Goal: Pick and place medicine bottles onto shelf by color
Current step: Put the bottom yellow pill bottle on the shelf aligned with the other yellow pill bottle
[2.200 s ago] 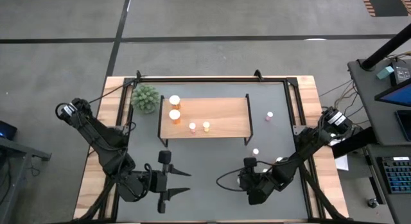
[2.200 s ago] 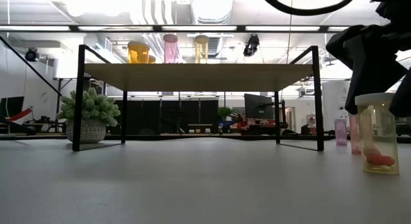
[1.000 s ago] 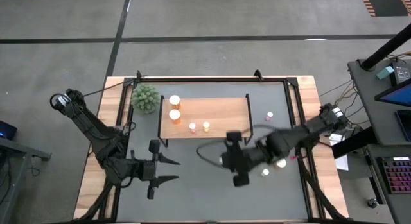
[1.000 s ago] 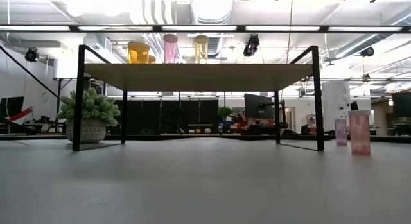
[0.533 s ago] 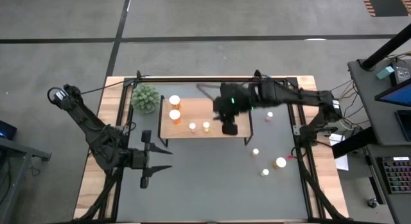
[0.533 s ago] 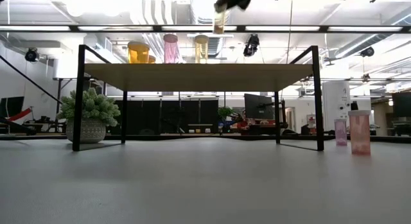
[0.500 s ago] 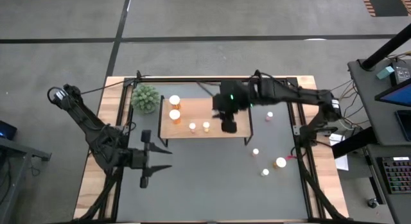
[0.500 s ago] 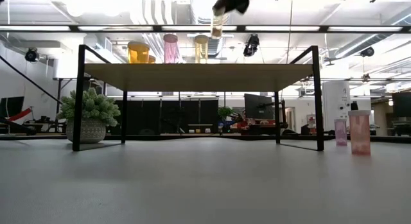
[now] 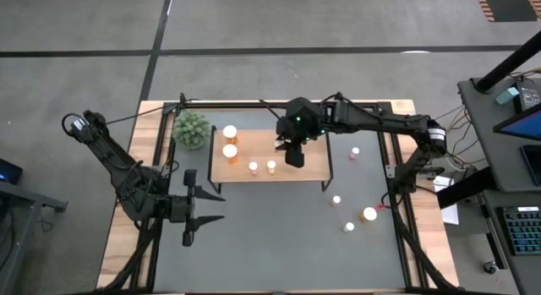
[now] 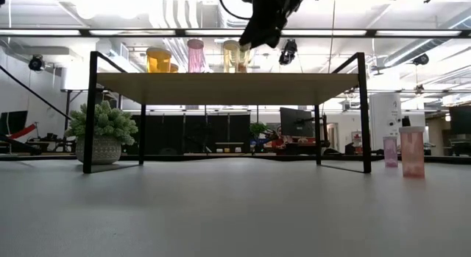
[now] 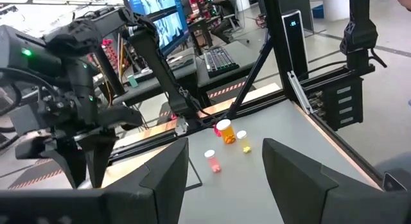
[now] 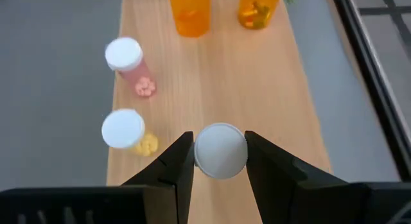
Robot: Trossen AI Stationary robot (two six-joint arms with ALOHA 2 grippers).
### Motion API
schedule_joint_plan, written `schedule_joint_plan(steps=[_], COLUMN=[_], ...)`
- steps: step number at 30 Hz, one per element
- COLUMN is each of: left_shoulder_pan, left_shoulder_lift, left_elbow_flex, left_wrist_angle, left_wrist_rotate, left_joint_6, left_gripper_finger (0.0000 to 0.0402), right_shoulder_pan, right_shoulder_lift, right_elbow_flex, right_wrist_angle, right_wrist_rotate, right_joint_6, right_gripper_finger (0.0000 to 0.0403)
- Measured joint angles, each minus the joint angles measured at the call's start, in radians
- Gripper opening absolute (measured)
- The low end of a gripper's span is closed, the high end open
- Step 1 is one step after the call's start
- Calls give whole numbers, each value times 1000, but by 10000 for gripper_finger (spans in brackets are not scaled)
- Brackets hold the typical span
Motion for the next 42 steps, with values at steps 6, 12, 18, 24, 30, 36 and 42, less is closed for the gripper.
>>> schedule_joint_plan(steps=[6,12,18,24,30,36,42], left_shoulder_pan=[0,0,0,0,0,0,0], left_shoulder_lift=[0,0,0,0,0,0,0], left_elbow_flex=[0,0,0,0,0,0,0], left_wrist_angle=[0,-1,-1,-1,0,0,1], left_wrist_rotate=[0,0,0,0,0,0,0], left_joint_6=[0,0,0,0,0,0,0], left_gripper_finger=[183,183,183,183,183,183,183], right_shoulder_pan=[2,44,74,74,72,72,72], right_shoulder_lift=[0,0,0,16,52,50,45], right_elbow_flex=[-19,-30,-36,-39,-33,-34,-30], right_wrist_angle=[13,9,10,21,43,64,72], right_wrist_rotate=[1,4,99,136,138,138,137], right_joint_6=[37,48,52,87,98,130,133], right_gripper_finger=[116,116,116,116,116,130,174])
